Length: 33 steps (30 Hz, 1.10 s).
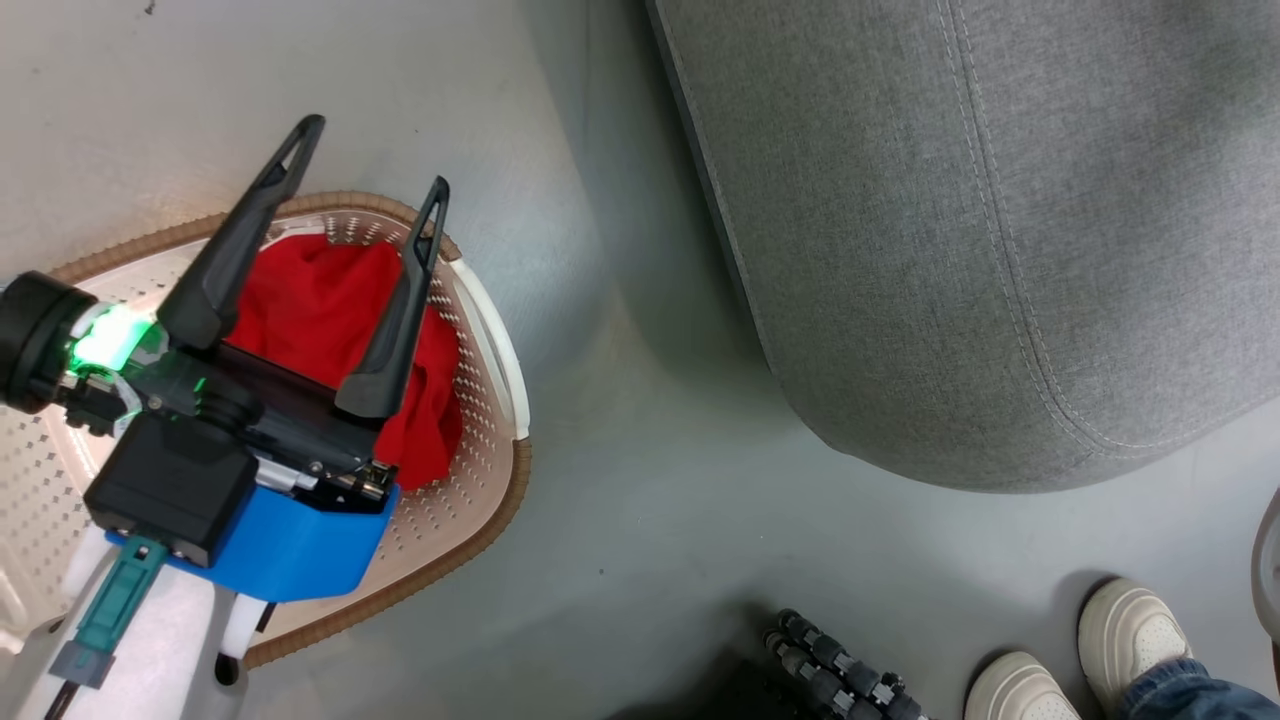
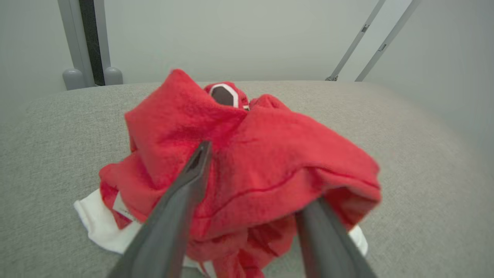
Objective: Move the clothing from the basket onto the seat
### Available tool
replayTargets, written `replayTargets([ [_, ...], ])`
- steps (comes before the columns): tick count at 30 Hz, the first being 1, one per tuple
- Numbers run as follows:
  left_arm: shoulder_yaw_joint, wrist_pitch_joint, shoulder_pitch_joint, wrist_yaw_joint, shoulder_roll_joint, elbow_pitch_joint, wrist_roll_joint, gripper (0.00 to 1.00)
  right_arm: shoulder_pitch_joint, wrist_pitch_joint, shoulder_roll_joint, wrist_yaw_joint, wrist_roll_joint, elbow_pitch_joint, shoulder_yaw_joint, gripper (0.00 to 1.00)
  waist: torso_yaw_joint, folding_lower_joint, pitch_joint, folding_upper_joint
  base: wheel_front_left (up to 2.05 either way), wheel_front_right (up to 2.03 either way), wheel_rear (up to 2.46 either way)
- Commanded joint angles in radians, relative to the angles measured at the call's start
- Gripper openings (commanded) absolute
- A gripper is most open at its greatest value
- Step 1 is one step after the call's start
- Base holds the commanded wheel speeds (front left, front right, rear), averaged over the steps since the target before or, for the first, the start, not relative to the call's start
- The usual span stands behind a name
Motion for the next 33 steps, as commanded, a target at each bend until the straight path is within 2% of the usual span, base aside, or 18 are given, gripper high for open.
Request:
replayTargets([
  [1,-0.001,-0.006,-0.015,0.002,-0.001,0.005,-0.004,1.00,-0.004,-0.003,0.005,0.000,-0.011,0.006,-0.004,1.00,0.002,-0.0001,-0.006,0.0000,0.00,0.00,0.00],
  [17,-0.034,-0.058,-0.019,0.008,-0.040,0.088,-0.034,1.00,0.025,-0.018,0.014,0.000,-0.089,0.041,-0.076,1.00,0.032,-0.0001,-0.100,0.0000,0.00,0.00,0.00],
  [23,-0.052,-0.094,-0.010,0.008,-0.080,0.166,-0.059,1.00,0.090,-0.018,0.030,0.000,-0.132,0.031,-0.057,1.00,0.049,-0.0001,-0.193,0.0000,0.00,0.00,0.00],
  [33,-0.067,-0.125,0.039,0.006,-0.162,0.329,-0.107,1.00,0.267,-0.018,0.030,0.000,-0.061,-0.039,0.036,1.00,0.104,-0.0001,-0.399,0.0000,0.00,0.00,0.00],
])
